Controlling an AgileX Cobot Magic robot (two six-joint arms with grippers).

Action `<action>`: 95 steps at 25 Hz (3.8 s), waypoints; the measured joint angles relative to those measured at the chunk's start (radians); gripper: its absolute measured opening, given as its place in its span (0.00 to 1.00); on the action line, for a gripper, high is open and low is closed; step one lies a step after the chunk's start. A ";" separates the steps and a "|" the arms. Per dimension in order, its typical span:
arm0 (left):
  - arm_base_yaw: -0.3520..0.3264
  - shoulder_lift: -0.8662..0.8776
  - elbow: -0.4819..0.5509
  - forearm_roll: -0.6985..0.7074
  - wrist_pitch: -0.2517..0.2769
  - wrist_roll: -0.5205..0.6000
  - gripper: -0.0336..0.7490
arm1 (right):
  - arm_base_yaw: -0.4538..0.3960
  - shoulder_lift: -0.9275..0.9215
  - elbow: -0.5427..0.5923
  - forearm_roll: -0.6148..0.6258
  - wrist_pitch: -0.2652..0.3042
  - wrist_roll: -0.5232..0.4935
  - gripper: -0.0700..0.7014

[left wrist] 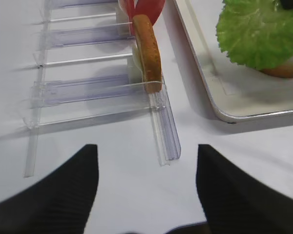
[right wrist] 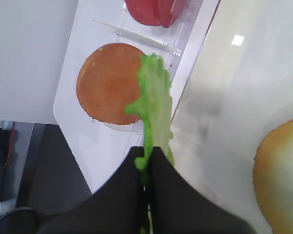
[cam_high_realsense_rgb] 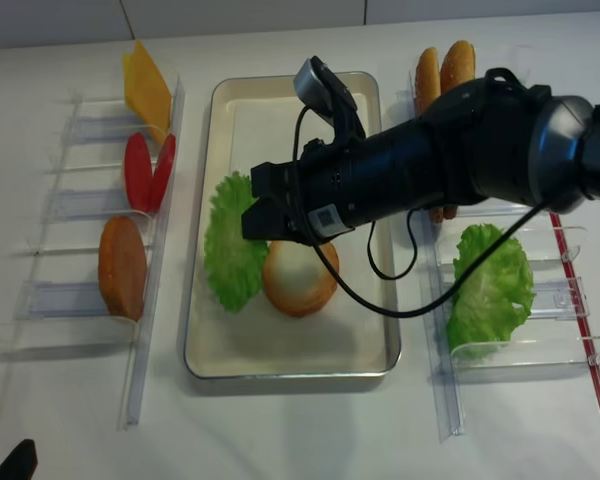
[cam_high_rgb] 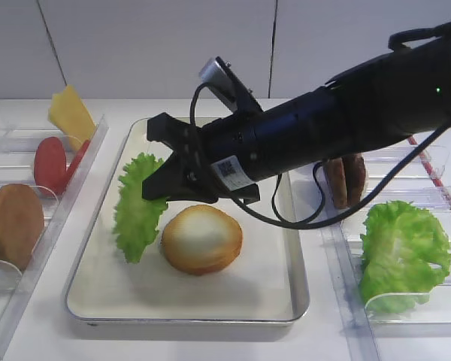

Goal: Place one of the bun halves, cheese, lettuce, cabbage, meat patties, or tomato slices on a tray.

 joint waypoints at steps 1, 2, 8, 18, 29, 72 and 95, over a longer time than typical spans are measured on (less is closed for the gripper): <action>0.000 0.000 0.000 0.000 0.000 0.000 0.57 | 0.000 0.008 -0.002 -0.016 -0.009 0.006 0.14; 0.000 0.000 0.000 0.000 0.000 0.000 0.57 | 0.000 0.017 -0.002 -0.037 -0.017 0.020 0.14; 0.000 0.000 0.000 0.000 0.000 0.000 0.57 | 0.000 0.042 -0.002 -0.151 -0.095 0.090 0.14; 0.000 0.000 0.000 0.000 0.000 0.000 0.57 | 0.000 0.042 -0.002 -0.267 -0.170 0.194 0.14; 0.000 0.000 0.000 0.000 0.000 0.000 0.57 | -0.019 -0.004 -0.002 -0.418 -0.185 0.330 0.14; 0.000 0.000 0.000 0.000 0.000 0.000 0.57 | -0.051 -0.217 -0.002 -0.969 -0.208 0.537 0.87; 0.000 0.000 0.000 0.000 0.000 0.000 0.57 | -0.051 -0.667 0.218 -1.726 -0.098 1.033 0.81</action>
